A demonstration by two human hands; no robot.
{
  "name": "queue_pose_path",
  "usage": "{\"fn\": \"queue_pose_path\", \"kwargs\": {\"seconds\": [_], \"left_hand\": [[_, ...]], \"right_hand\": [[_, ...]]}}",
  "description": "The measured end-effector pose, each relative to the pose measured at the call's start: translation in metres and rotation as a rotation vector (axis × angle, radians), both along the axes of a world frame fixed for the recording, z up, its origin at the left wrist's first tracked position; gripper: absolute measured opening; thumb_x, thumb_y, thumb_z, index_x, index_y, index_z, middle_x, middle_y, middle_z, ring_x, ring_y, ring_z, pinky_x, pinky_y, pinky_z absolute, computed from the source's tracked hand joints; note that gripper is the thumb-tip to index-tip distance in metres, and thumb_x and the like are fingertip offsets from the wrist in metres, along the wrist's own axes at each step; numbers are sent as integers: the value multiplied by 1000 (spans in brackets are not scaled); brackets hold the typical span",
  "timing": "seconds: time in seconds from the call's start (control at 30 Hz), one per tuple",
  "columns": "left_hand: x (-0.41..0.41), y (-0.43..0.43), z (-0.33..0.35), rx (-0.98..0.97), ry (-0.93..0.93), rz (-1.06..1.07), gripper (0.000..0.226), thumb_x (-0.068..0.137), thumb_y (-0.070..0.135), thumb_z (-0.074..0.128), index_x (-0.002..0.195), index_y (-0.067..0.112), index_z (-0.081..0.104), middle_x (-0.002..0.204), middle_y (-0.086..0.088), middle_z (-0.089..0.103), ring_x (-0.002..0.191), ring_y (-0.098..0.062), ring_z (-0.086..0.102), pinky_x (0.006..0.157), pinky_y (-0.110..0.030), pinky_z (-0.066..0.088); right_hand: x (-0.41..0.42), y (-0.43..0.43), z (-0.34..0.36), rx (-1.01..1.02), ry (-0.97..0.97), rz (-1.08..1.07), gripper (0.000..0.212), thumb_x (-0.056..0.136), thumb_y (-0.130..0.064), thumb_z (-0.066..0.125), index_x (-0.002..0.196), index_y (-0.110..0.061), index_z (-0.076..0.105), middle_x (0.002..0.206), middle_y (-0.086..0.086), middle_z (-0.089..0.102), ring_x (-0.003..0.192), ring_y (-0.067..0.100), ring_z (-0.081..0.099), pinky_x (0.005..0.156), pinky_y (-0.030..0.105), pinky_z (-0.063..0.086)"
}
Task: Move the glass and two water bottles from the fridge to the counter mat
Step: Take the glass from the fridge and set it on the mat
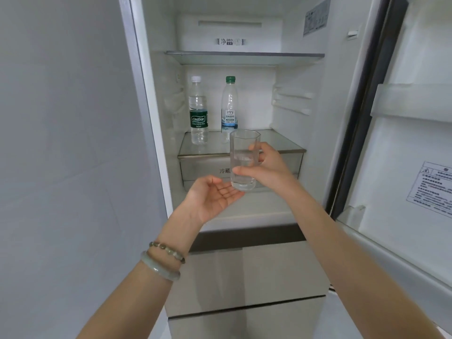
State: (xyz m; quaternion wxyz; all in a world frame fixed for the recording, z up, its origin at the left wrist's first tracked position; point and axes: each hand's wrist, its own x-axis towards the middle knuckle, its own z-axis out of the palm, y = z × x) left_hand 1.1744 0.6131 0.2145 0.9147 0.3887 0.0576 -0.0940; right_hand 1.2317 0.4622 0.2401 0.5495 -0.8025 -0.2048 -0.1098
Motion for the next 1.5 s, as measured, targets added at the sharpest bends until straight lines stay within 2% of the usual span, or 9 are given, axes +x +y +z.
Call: {"fn": "queue_pose_path", "kwargs": {"seconds": [0.33,0.43,0.53,0.63,0.8,0.97,1.13,1.37,1.5], "left_hand": [[-60,12,-3,-7,34,134,49,88,1,28,66,-18,67,78,-29,69,93,-42,61,89,-48,48],[-78,23,-2,-21,51,199,40,87,2,29,91,-19,63,93,-31,67,98,-42,61,81,-46,51],[-98,37,-6,-28,48,299,45,87,2,30,73,-17,67,82,-28,69,95,-41,62,79,-45,52],[-126,51,-7,-56,48,411,36,86,2,30,96,-17,59,96,-30,66,101,-43,60,82,-46,51],[-188,68,-13,-54,28,627,46,72,3,38,109,-16,56,102,-29,67,96,-40,64,79,-43,55],[-261,72,-20,-108,8,872,61,70,2,39,126,-20,45,131,-34,52,113,-43,57,86,-46,50],[-335,61,-24,-133,-15,1125,61,69,1,38,125,-22,43,130,-38,51,115,-46,55,84,-49,49],[-441,23,-25,-131,-37,1450,58,69,3,38,121,-22,45,123,-38,55,110,-47,57,82,-48,50],[-496,-6,-27,-153,-32,1584,54,82,4,31,129,-20,41,130,-37,52,116,-47,54,86,-48,48]], "right_hand": [[-42,16,1,-33,28,169,66,60,-28,89,115,-21,54,104,2,67,94,19,65,89,43,53],[-48,32,1,-34,34,264,67,62,-24,89,118,-20,53,113,2,67,101,20,65,94,43,51],[-55,55,3,-34,36,376,66,63,-20,89,118,-19,53,119,3,65,104,20,64,94,40,50],[-67,81,0,-33,30,491,62,63,-20,89,113,-23,53,115,0,66,101,19,65,91,36,51],[-99,131,-10,-30,42,709,62,59,-25,91,108,-30,54,109,-7,68,95,14,66,89,36,53],[-153,171,-17,-50,33,958,62,59,-27,91,109,-31,54,110,-9,67,102,12,66,91,36,52],[-222,198,-21,-45,22,1199,66,59,-28,90,115,-26,54,110,-5,68,104,19,66,96,46,51],[-332,215,-25,-19,-13,1548,57,57,-30,89,101,-36,55,97,-18,71,93,5,69,89,35,54],[-394,211,-26,-14,-27,1712,67,53,-38,84,109,-17,55,108,-12,68,100,9,67,86,33,54]]}}
